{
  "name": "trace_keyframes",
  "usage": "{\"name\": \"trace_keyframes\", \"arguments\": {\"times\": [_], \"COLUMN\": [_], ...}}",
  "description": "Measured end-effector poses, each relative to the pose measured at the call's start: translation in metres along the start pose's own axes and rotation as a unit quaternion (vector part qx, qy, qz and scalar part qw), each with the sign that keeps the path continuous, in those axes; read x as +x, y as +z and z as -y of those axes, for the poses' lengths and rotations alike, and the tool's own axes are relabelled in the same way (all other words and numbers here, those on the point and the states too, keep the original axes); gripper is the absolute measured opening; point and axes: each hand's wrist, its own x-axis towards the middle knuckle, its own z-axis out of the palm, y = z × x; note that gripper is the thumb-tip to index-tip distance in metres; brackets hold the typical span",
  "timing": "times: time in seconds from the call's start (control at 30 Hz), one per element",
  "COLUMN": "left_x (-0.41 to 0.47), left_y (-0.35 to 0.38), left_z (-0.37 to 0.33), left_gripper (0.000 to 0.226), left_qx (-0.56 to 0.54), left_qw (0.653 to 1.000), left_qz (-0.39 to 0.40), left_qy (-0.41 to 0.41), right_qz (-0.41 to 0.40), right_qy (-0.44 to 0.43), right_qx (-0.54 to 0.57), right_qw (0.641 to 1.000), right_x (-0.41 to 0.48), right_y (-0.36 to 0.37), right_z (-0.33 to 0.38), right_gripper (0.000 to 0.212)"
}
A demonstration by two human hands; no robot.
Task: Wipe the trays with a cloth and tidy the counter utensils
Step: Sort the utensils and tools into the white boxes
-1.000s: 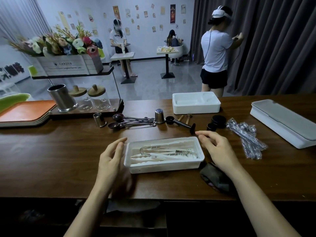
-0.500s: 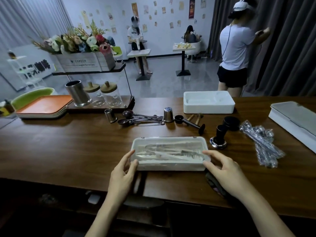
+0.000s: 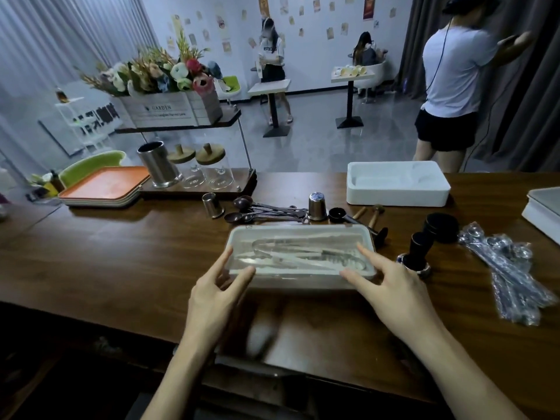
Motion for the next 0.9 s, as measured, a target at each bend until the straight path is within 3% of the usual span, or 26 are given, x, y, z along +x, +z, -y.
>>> {"name": "trace_keyframes", "arguments": {"times": [0.2, 0.47, 0.73, 0.9], "left_x": [0.093, 0.229, 0.317, 0.344], "left_y": [-0.015, 0.006, 0.044, 0.064], "left_z": [-0.027, -0.052, -0.031, -0.004], "left_gripper": [0.090, 0.101, 0.087, 0.089], "left_qx": [0.023, 0.037, 0.042, 0.036], "left_qw": [0.998, 0.989, 0.988, 0.987], "left_qz": [0.003, 0.072, 0.112, 0.146], "left_qy": [0.057, 0.123, 0.103, 0.062], "right_qz": [-0.062, -0.108, -0.080, -0.040], "right_qy": [-0.033, -0.021, 0.036, 0.095], "right_qx": [-0.012, -0.003, -0.021, 0.003], "right_qw": [0.997, 0.994, 0.996, 0.995], "right_x": [0.072, 0.185, 0.275, 0.313], "right_y": [-0.004, 0.003, 0.034, 0.059], "right_z": [0.054, 0.098, 0.094, 0.074], "right_gripper": [0.076, 0.075, 0.073, 0.073]}}
